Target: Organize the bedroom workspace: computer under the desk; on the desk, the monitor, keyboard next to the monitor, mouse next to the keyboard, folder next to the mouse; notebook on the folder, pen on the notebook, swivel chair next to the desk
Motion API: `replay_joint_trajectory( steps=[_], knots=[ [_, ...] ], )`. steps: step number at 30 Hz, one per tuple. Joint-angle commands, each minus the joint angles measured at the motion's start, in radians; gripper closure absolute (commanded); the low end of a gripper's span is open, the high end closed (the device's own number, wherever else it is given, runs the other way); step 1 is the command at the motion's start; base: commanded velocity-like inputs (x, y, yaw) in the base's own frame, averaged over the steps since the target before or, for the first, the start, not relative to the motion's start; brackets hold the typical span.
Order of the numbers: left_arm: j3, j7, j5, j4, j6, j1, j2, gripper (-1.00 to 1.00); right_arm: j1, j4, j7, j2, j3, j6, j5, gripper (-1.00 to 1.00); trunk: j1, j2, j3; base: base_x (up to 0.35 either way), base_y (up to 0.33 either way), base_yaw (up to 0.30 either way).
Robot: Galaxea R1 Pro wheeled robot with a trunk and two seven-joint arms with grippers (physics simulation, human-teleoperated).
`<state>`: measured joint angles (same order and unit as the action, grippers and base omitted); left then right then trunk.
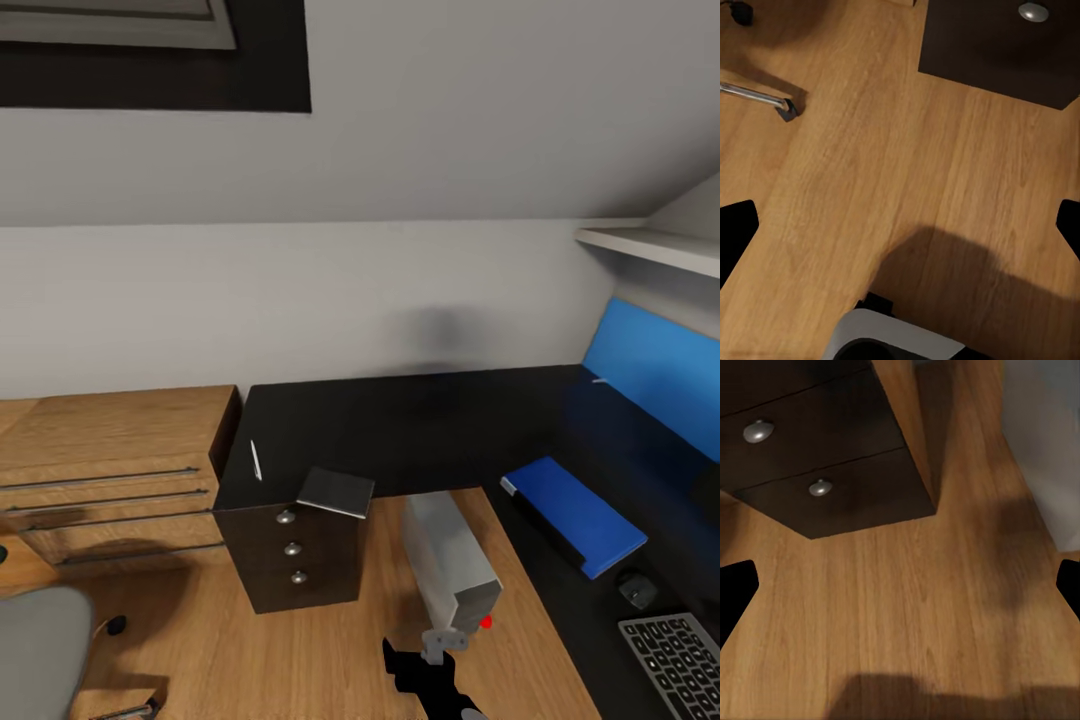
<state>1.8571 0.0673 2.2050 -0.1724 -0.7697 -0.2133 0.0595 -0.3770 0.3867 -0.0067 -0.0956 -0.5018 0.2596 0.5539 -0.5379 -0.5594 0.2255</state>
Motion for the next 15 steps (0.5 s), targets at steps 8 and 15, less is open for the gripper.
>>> replay_joint_trajectory(
  steps=[8,15],
  knots=[
    [0.008,0.008,0.004,-0.004,0.0,-0.001,0.003,-1.0,-0.001,-0.002,0.0,0.0,-0.007,0.007,0.011,-1.0,0.0,-0.002,0.005,0.0,0.0,0.012],
    [0.008,0.008,0.004,-0.004,0.003,-0.001,0.003,-1.0,-0.001,-0.001,0.001,0.003,-0.007,0.007,0.009,-1.0,-0.027,-0.051,0.029,0.0,0.0,0.001]
  ],
)
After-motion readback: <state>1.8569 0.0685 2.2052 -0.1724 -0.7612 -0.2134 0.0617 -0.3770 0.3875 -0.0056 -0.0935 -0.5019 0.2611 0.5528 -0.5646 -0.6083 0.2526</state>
